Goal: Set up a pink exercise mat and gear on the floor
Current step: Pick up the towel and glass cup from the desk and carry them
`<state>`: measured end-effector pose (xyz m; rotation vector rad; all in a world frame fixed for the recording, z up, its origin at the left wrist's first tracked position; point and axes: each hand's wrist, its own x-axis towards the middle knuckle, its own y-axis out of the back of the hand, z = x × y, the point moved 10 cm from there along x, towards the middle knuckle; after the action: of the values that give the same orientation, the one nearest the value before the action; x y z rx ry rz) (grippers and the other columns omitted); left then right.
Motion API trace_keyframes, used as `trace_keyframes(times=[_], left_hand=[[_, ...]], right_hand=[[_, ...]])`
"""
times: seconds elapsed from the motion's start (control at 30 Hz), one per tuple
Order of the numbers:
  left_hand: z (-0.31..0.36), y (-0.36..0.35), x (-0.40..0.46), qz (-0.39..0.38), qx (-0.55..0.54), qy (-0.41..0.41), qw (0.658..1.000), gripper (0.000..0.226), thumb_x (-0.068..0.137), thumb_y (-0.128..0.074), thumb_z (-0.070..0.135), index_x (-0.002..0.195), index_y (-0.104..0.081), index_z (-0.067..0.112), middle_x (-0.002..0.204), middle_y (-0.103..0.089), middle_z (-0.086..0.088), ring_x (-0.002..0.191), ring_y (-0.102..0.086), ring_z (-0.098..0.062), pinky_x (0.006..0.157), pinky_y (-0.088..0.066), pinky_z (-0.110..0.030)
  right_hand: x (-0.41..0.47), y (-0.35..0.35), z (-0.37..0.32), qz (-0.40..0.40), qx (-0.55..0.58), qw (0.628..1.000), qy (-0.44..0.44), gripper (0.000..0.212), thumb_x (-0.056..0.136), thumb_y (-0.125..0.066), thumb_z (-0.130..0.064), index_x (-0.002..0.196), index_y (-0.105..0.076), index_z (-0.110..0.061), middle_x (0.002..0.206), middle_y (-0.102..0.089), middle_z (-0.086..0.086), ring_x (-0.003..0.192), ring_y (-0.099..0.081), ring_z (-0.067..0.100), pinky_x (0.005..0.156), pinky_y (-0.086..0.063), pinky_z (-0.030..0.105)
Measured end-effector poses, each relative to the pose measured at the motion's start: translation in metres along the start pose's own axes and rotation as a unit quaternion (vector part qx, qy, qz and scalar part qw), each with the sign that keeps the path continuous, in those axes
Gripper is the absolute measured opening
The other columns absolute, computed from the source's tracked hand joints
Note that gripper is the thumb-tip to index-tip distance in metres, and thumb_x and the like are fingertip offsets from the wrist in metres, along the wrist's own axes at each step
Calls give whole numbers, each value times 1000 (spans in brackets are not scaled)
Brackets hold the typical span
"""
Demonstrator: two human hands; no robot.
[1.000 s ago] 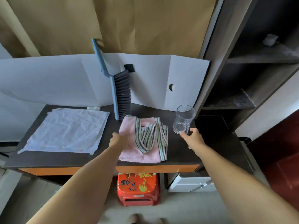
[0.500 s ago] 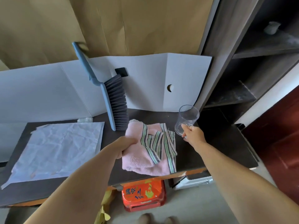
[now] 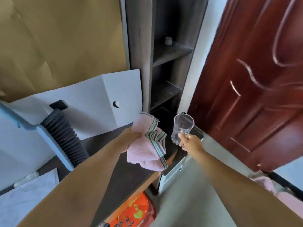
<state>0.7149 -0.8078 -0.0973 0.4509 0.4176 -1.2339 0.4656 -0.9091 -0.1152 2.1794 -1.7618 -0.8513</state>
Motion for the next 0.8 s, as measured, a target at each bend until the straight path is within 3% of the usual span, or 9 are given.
trace_keyframes(times=[0.13,0.27,0.4,0.53,0.63,0.73,0.8], left_hand=[[22,-68,-6,-52,52,-18,997,34,88,-62,8,122,-56,11,104,-65,-11,103,-61,-32,87,-50,-39],[34,-145,-19,-140,93,-58,984,36,87,-61,1,123,-60,3,121,-64,-20,112,-61,-36,99,-48,-49],[34,-208,-47,-185,139,-100,968,37,90,-59,2,127,-57,0,118,-61,-18,105,-57,-30,93,-46,-42],[14,-267,-84,-212,166,-104,957,41,89,-59,3,130,-55,1,122,-62,-16,106,-57,-29,91,-47,-38],[-11,-305,-120,-221,192,-106,950,38,90,-57,4,127,-56,7,110,-59,-8,98,-54,-24,85,-43,-32],[-29,-334,-157,-237,211,-108,942,38,88,-54,1,124,-56,13,100,-60,-7,88,-56,-23,79,-46,-29],[-37,-348,-173,-247,232,-114,934,43,85,-56,3,127,-57,9,110,-62,-10,95,-58,-27,87,-49,-33]], right_hand=[[-27,69,42,80,33,996,-36,44,91,-59,-32,50,-55,-16,58,-58,8,64,-58,28,78,-52,46],[-69,133,90,141,73,985,-67,43,89,-57,-36,51,-60,-16,65,-63,13,67,-59,26,81,-55,47],[-117,178,125,182,94,975,-87,42,92,-58,-31,54,-60,-11,65,-61,14,69,-56,27,77,-53,42],[-174,215,171,196,68,972,-107,34,93,-56,-28,67,-66,-10,73,-68,17,71,-61,27,83,-56,49],[-223,239,209,208,38,966,-148,32,94,-53,-32,72,-69,-14,80,-71,7,66,-63,17,77,-58,33],[-269,254,239,227,51,956,-181,39,92,-53,-41,64,-63,-16,75,-67,7,72,-62,22,87,-56,44],[-287,262,254,236,66,951,-188,38,92,-54,-37,61,-62,-16,75,-67,9,75,-63,27,90,-55,46]])
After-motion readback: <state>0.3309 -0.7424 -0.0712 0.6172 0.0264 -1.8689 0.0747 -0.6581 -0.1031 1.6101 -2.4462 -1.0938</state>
